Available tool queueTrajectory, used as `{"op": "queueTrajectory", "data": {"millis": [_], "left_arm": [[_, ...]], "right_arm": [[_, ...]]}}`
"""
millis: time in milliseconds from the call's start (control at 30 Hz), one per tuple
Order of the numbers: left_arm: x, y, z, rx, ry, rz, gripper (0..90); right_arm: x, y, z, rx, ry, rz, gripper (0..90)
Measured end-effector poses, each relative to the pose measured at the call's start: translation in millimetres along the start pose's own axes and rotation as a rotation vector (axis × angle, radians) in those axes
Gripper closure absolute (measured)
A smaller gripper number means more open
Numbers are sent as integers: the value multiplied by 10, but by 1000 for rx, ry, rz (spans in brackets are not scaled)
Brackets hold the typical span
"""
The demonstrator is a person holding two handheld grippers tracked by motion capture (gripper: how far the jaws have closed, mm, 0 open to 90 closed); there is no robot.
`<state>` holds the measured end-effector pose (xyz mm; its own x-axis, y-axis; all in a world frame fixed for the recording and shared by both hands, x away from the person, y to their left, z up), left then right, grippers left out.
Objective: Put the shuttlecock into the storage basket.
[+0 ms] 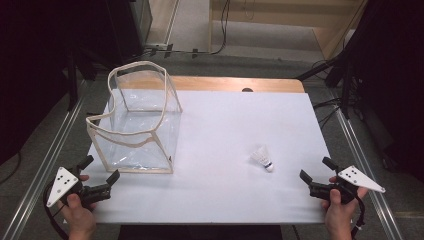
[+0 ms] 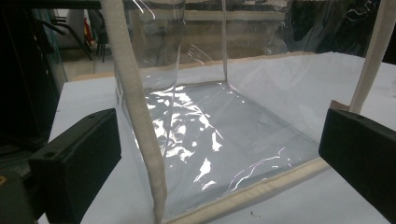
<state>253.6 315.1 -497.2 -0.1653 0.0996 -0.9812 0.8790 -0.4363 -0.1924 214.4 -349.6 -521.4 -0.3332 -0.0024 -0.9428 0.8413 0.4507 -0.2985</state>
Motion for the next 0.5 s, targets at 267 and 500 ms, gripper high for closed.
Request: {"op": "queueTrajectory", "data": {"millis": [267,500], "left_arm": [[5,7,-3,4,-13,-3,0],[12,12,23,-6,2,-10,0]], "right_arm": [[-20,-13,-8,-1,0,0,0],[-78,-27,-66,16,-2,-13,0]]}}
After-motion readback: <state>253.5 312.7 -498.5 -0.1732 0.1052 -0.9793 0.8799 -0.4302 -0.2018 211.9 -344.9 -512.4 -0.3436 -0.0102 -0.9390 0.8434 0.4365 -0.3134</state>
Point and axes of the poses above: each handheld gripper's, and its own axes: y roughly forward along the jaws, x roughly out of its underside, z roughly to its right, the point moved 3 cm from there along y, roughly forward along the jaws, and after that the axes turned 4 degrees about -x, right-handed, at the moved point
